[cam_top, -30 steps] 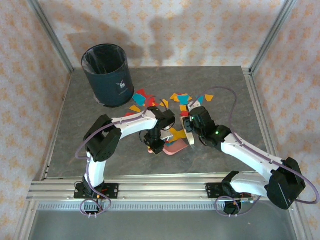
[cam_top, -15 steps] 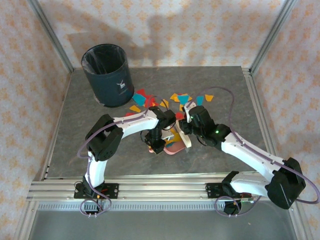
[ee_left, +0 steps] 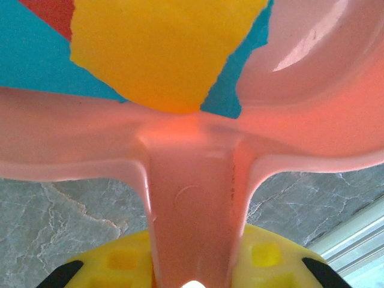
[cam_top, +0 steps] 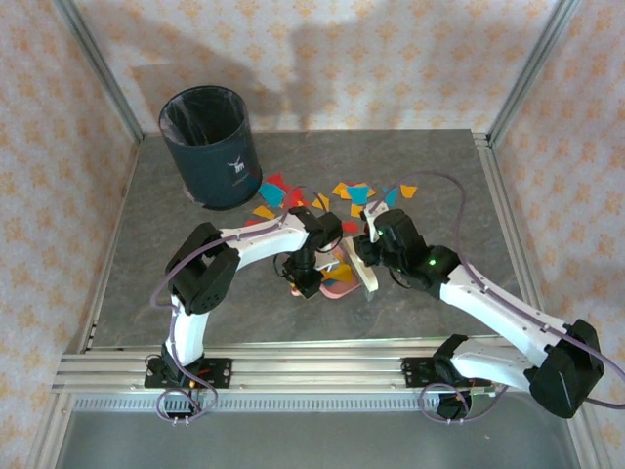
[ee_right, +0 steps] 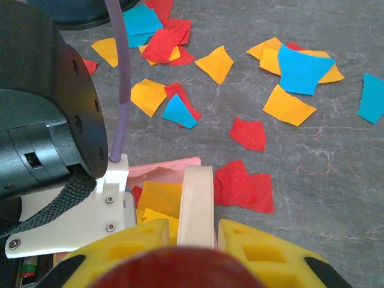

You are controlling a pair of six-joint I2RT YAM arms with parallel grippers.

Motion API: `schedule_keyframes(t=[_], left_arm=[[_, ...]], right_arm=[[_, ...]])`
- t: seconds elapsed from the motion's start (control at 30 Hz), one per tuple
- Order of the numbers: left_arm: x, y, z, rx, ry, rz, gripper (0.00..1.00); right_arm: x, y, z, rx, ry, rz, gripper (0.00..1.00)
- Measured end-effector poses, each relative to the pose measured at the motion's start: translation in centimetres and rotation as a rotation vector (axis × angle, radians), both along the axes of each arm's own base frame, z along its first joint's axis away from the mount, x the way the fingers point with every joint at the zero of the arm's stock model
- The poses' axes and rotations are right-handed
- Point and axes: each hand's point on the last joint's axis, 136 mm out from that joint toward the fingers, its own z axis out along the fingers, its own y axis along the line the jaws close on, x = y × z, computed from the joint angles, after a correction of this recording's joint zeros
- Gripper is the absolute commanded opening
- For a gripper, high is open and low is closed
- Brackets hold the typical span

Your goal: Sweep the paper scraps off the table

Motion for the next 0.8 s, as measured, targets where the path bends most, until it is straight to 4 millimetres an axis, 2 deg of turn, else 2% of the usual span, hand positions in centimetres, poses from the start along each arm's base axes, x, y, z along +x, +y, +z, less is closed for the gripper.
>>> schedule_keyframes(t=[0.2,0.43,0.57,0.8], left_arm=[[-0.4,0.3,0.8,-0.021,-0.009,-0.014,0.0],[-0.3,0.3,3.8,-0.105,-0.066,0.003,0.0],[0.4,0.3,5.1,-0.153,-0.102,0.026,0.0],[2.2,0.2,6.9,-0.229,-0.159,0.1,0.0]], right_arm=[[0.6,-1.7,1.6,-0.002,-0.064,-0.092,0.0],[0.9,-5.1,4.8,0.016,-0.186,-0.257,0.0],[0.9,-6.6,4.7,-0.005,-0.204,-0.324,0.0],[0.8,-7.6,3.6,-0.042,-0.185,-0.359,0.0]])
